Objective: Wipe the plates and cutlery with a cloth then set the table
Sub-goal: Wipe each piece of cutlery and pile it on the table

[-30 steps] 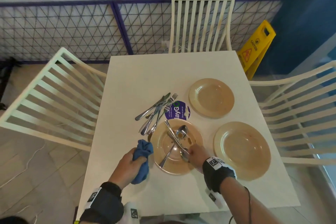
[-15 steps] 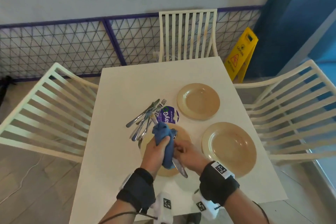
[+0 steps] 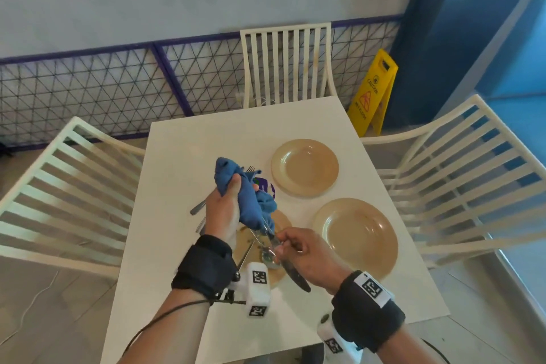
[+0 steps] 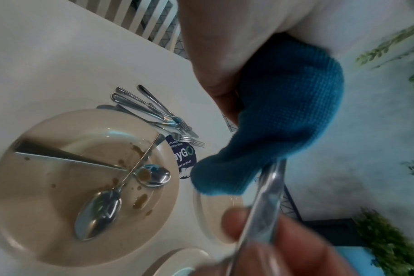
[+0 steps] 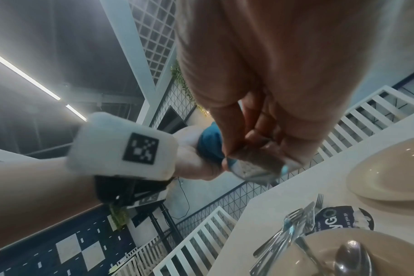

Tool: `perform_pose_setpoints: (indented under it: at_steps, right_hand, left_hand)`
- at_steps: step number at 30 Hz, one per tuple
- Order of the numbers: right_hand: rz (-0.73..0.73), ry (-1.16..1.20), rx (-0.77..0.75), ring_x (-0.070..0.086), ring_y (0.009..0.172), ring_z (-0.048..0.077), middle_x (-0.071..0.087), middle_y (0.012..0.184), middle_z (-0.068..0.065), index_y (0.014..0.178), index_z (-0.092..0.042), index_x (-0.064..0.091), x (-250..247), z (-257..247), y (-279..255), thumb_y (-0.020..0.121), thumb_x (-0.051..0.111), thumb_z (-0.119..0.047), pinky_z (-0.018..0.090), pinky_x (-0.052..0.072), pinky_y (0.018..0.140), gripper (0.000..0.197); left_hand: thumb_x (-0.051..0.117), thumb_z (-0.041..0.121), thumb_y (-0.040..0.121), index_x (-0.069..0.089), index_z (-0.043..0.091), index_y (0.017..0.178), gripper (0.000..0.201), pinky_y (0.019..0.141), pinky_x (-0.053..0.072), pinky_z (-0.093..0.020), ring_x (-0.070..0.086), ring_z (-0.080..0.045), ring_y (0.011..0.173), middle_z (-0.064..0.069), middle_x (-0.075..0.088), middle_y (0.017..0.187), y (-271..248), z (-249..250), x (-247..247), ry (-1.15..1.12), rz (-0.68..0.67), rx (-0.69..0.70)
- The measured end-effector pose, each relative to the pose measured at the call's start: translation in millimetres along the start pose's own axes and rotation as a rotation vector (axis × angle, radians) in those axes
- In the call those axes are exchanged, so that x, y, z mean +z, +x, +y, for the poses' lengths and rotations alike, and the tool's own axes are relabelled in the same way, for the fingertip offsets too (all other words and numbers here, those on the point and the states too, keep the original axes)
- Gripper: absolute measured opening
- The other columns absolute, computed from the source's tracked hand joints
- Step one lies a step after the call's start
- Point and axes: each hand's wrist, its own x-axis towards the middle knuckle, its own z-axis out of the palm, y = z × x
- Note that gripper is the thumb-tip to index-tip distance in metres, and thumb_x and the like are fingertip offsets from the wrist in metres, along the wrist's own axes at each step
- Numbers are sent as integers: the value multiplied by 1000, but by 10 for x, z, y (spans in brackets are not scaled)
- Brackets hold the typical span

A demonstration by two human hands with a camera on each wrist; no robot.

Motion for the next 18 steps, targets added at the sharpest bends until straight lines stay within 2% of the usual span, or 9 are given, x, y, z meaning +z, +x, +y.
perform_pose_setpoints:
  at_steps: [2, 3, 5, 6, 7, 10, 13, 15, 18]
  right_hand:
    - [15, 4, -9, 63, 66, 5, 71, 75, 1, 84, -15, 68, 3, -15, 35, 95, 58, -11, 18, 50, 65, 16]
    - [34, -2, -17, 63, 67, 9, 69, 72, -1, 80, -17, 66, 14, -21, 70, 93, 58, -10, 23, 51, 65, 17]
    - [72, 8, -13, 65, 69, 25, 67, 73, 7, 77, -15, 64, 33, -11, 161, 85, 59, -10, 40, 55, 67, 10]
    - [80, 15, -13, 67, 72, 31, 68, 75, 11, 78, -13, 64, 45, -8, 194, 80, 60, -11, 45, 56, 67, 5]
    - [77, 10, -13, 68, 74, 34, 69, 76, 11, 78, -12, 64, 58, 6, 217, 78, 61, -12, 47, 56, 68, 4]
    - [48, 18, 3, 68, 67, 25, 69, 68, 0, 73, -19, 66, 118, 51, 251, 80, 58, -2, 43, 56, 66, 20]
    - [-64, -52, 46, 61, 60, 14, 65, 61, -5, 65, -25, 66, 119, 65, 269, 76, 61, -2, 41, 55, 66, 26]
    - [-92, -96, 98, 63, 61, 13, 68, 64, -2, 69, -23, 70, 14, 63, 313, 79, 63, -5, 40, 59, 71, 21]
    - [39, 47, 133, 67, 65, 12, 75, 76, 2, 88, -17, 74, -208, -31, 398, 94, 65, -15, 38, 62, 78, 11]
  left_hand:
    - [62, 35, 98, 71, 13, 102, 24, 91, 59, -49, 75, -32, 96, -10, 78, 95, -142, -64, 53, 2, -38, 8]
    - [61, 33, 100, 71, 13, 99, 22, 83, 62, -43, 76, -27, 90, -6, 79, 89, -217, -112, 83, 10, -79, 6]
    - [58, 25, 102, 71, 13, 94, 19, 66, 61, -26, 76, -12, 74, 3, 78, 76, -362, -229, 135, 57, -147, 17]
    - [58, 24, 102, 71, 16, 94, 17, 64, 59, -21, 75, -7, 70, 7, 78, 73, -390, -302, 125, 95, -159, 33]
    - [59, 24, 101, 72, 17, 96, 15, 68, 60, -23, 75, -6, 73, 7, 79, 76, -402, -348, 104, 126, -158, 38]
    - [64, 23, 98, 72, 18, 107, 13, 93, 59, -44, 76, -22, 96, -6, 80, 98, -354, -462, -11, 177, -168, -1]
    - [65, 22, 97, 71, 23, 111, 15, 98, 56, -50, 73, -23, 104, -7, 77, 108, -352, -495, -121, 276, -204, 18]
    - [65, 21, 97, 69, 26, 108, 13, 94, 59, -41, 72, -18, 104, -3, 76, 107, -333, -468, -196, 350, -224, 60]
    - [63, 19, 98, 70, 26, 105, 12, 76, 56, -17, 73, -3, 93, 5, 75, 99, -291, -364, -332, 442, -301, 120]
